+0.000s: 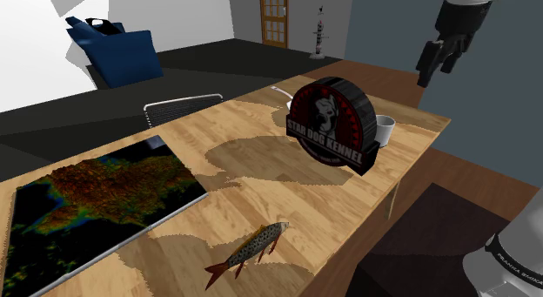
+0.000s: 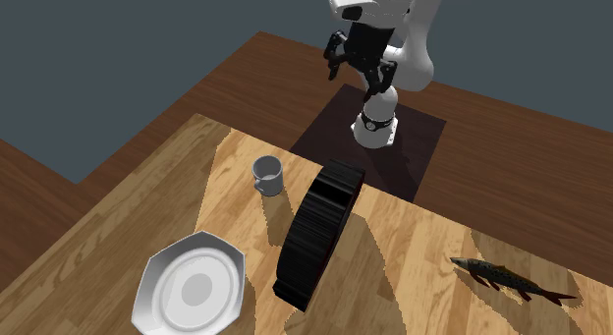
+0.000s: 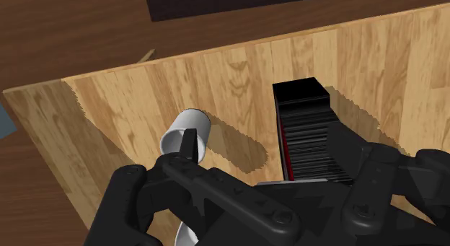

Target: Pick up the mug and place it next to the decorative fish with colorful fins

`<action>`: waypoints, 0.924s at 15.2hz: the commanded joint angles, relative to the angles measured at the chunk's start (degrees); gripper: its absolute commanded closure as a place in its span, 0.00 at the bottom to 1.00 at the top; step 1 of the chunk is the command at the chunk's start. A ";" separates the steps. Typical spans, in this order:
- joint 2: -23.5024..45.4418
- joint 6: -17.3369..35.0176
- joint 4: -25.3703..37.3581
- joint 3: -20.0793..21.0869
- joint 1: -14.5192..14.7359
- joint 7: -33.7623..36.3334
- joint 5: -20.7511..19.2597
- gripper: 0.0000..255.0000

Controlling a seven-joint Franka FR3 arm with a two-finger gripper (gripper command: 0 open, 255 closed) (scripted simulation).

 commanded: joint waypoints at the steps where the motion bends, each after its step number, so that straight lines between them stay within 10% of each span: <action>1: 0.00 0.00 0.00 0.00 0.00 0.00 0.00 0.00; 14: 17.55 22.78 -6.41 -8.68 -1.89 -7.53 -2.19 0.00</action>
